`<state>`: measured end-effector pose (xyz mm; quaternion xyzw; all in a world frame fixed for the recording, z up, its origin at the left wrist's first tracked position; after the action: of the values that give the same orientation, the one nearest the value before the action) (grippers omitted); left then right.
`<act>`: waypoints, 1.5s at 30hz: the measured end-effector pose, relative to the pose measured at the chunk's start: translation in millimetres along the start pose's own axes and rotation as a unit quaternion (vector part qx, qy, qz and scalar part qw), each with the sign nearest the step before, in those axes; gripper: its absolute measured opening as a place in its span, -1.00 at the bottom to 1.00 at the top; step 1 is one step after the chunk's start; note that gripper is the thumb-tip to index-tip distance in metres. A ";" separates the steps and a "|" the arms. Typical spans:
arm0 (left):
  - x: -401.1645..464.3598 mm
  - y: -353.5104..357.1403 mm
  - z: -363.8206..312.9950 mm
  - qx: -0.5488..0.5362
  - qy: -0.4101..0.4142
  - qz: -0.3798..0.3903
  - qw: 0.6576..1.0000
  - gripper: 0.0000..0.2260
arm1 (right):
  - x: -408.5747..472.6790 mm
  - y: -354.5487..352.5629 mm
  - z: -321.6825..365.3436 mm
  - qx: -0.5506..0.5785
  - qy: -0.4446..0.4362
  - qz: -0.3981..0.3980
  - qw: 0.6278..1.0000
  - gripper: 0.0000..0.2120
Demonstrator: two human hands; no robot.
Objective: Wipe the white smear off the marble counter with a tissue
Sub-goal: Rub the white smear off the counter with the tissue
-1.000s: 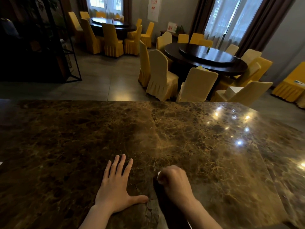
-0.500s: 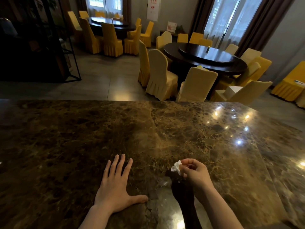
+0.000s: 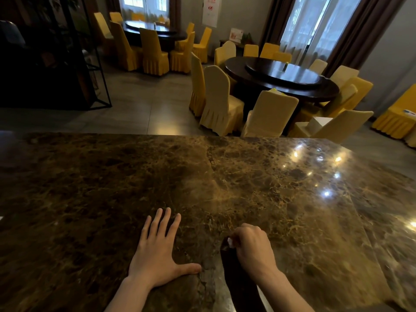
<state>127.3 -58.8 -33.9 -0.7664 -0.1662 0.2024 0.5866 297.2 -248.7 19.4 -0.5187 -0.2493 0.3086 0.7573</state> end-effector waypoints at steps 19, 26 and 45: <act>1.6 0.9 0.6 0.000 0.002 0.012 1.000 0.30 | 17.9 -28.9 -38.3 0.126 0.120 -0.081 0.981 -0.81; 2.5 3.6 1.6 -0.004 0.000 0.002 1.000 0.30 | 38.0 -16.4 -23.7 0.091 0.130 -0.060 0.986 -0.80; 1.4 4.0 1.6 -0.012 0.003 -0.010 1.000 0.30 | 11.9 -1.5 -21.6 0.098 0.061 -0.050 0.992 -0.74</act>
<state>127.8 -57.8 -38.3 -0.7725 -0.1750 0.1921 0.5795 320.7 -254.2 14.2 -0.4463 -0.1968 0.2611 0.8330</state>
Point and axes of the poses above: each hand's wrist, its own x-axis towards the middle knuckle, its own y-axis out of the palm, z = x × y, the point moved 1 cm from there along x, towards the middle knuckle
